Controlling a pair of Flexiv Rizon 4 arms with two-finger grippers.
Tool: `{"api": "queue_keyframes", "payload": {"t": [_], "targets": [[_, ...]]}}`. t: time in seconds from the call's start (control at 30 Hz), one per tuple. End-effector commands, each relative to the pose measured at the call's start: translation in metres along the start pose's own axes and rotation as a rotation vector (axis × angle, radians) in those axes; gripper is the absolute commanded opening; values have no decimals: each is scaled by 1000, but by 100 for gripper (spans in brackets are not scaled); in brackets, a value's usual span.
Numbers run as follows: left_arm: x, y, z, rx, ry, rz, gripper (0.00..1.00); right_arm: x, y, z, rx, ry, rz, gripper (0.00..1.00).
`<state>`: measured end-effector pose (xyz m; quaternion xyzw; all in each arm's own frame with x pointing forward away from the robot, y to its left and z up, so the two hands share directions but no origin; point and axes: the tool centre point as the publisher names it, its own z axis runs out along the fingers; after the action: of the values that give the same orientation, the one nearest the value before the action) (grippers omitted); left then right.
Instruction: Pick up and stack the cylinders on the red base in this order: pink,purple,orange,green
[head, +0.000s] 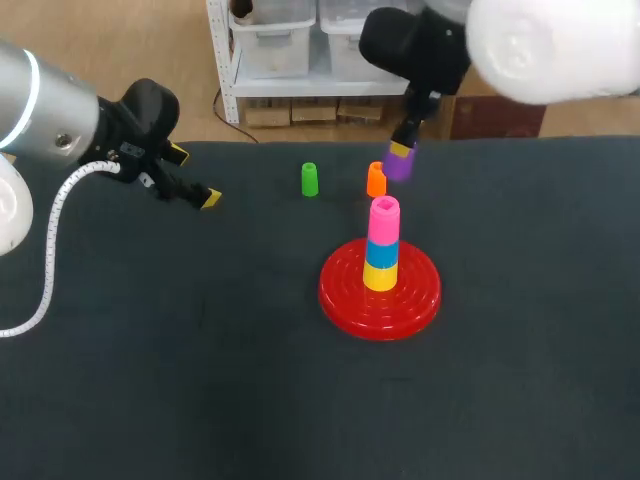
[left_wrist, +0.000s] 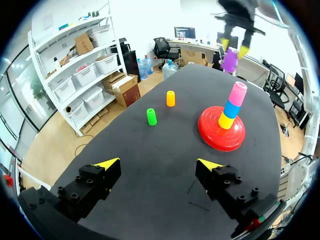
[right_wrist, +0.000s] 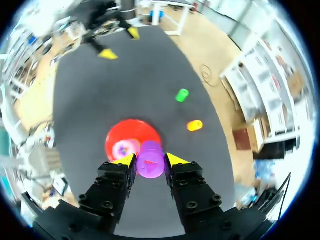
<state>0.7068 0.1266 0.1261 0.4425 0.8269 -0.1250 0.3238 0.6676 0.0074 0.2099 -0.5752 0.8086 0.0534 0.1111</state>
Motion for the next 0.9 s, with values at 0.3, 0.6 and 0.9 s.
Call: {"api": "queue_keyframes", "payload": {"t": [0.3,0.6,0.9], "targets": [[0,0,0,-1,0,0,100,17,35,-31,-140,-17,-168,0],[0,0,0,-1,0,0,100,9,36,-13,-124,65,-241,0],[0,0,0,-1,0,0,100,6,37,8,-119,120,-266,0]]}}
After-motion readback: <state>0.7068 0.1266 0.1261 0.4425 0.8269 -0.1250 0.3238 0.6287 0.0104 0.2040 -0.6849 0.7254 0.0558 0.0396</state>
